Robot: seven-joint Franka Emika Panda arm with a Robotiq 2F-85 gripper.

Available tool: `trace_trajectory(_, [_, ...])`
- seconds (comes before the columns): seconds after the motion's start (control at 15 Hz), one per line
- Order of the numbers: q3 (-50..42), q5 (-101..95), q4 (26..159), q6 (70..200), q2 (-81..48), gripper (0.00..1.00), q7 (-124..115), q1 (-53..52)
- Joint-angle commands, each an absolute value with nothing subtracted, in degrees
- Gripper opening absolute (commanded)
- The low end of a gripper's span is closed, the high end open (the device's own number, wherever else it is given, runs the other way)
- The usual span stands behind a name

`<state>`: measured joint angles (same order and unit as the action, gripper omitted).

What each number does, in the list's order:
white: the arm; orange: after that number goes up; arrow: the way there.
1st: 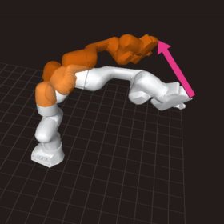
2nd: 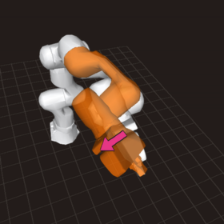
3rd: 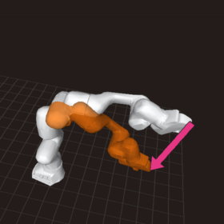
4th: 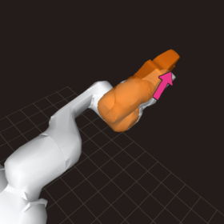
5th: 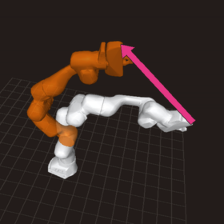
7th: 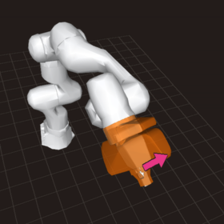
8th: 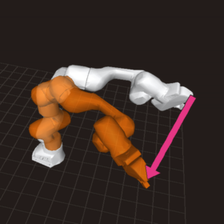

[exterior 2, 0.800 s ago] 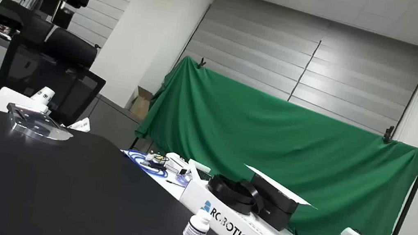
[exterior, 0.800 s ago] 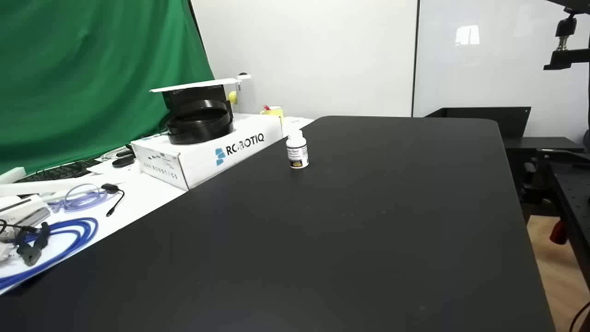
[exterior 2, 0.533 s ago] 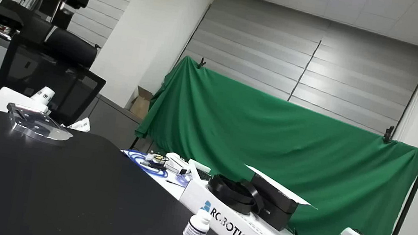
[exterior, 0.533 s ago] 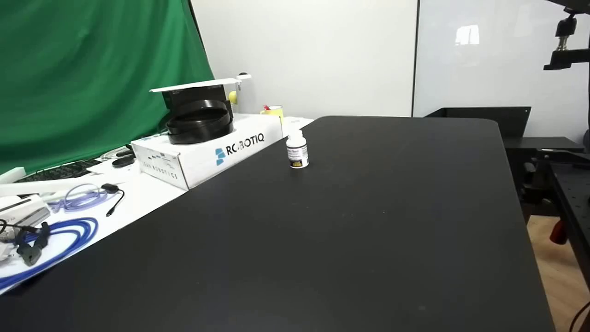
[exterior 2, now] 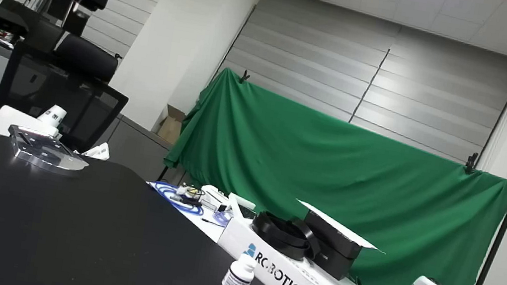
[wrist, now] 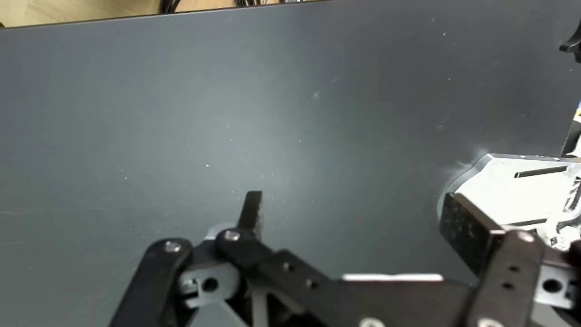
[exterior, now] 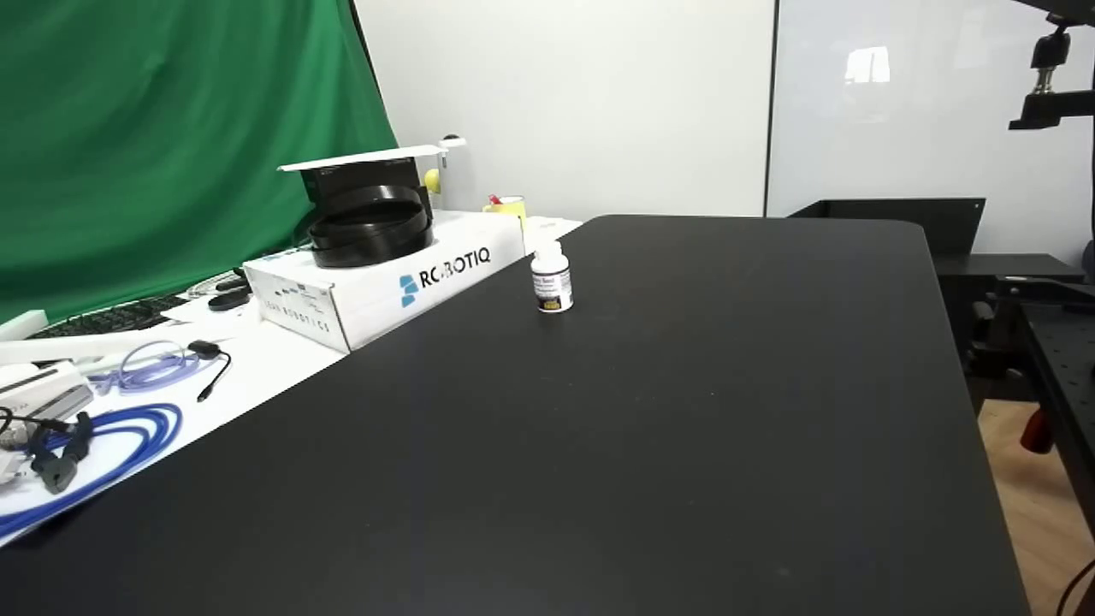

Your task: Move the bottle backward

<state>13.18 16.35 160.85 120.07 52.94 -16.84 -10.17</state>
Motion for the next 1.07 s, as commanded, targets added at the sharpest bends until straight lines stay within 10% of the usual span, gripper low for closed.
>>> trace_trajectory(0.0, [11.7, 15.0, 160.1, 123.5, 49.4, 1.00, -13.4, -9.1])
trace_trajectory(1.0, [0.7, 0.6, 129.3, 141.0, -1.0, 1.00, 1.8, -0.5])
